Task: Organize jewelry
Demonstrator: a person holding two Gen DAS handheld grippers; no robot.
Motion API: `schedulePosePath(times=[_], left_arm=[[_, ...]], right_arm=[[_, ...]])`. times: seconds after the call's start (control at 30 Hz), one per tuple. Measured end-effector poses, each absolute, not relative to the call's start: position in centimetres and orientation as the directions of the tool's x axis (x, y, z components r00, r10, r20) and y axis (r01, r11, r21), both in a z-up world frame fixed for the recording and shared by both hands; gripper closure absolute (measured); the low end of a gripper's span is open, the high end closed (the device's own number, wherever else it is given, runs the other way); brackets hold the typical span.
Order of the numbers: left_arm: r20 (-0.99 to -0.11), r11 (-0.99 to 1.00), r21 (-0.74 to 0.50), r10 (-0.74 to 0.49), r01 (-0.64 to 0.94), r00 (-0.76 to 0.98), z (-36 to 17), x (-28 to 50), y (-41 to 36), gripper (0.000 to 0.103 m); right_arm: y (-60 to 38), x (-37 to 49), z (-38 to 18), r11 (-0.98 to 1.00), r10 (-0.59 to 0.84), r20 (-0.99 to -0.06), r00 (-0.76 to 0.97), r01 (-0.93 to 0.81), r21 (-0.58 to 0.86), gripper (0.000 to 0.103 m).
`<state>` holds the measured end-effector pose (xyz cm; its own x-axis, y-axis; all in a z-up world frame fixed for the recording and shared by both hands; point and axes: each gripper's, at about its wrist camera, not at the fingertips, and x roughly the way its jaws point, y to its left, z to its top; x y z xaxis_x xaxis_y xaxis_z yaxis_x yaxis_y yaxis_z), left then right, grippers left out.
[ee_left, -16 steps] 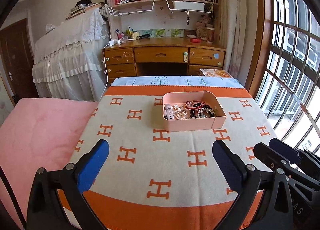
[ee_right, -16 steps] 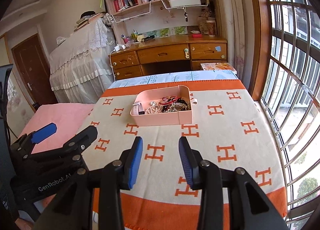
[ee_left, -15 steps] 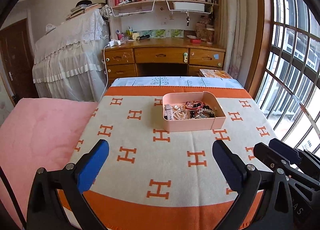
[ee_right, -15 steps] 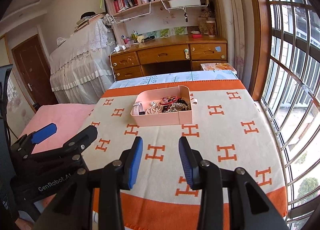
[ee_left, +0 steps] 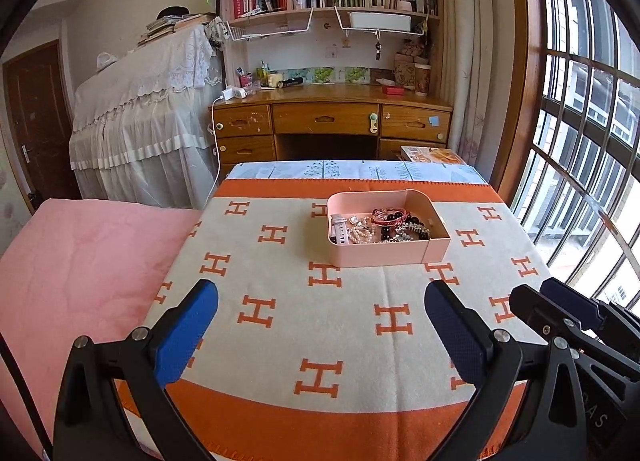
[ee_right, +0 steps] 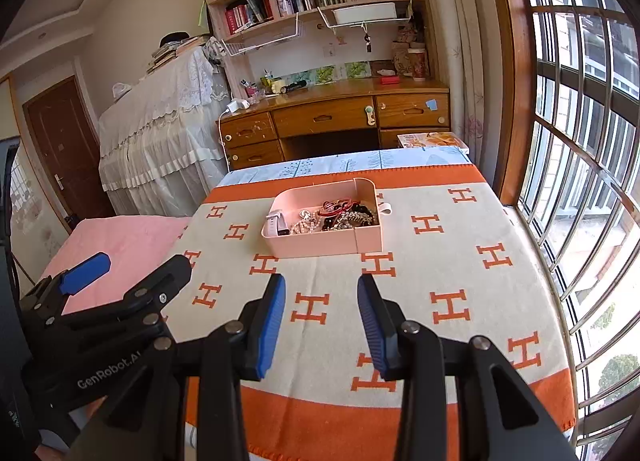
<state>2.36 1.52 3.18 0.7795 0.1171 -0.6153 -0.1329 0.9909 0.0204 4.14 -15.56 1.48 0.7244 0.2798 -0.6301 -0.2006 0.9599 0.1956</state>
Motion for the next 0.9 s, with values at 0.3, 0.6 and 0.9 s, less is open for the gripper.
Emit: schedulePosePath(times=[0.3,0.6,0.9], left_arm=[[-0.621,0.991,0.019,0.114,-0.131,0.775,3.03,2.57,1.43,0.001],[-0.617,0.991,0.018,0.114,-0.132,0.779,3.08,2.53,1.55,0.001],[-0.614,0.991,0.015,0.116,-0.136,0.781,3.06,2.38,1.69,0.001]], right_arm=[[-15.71,4.11,1.35,0.961,0.276,-0.633,0.723,-0.194,0.197,0.065],[-15.94,4.14,1.33,0.962,0.274,-0.629,0.728,-0.195,0.193,0.065],[-16.19,4.13,1.35,0.963,0.270,-0.627,0.731,-0.191,0.192,0.065]])
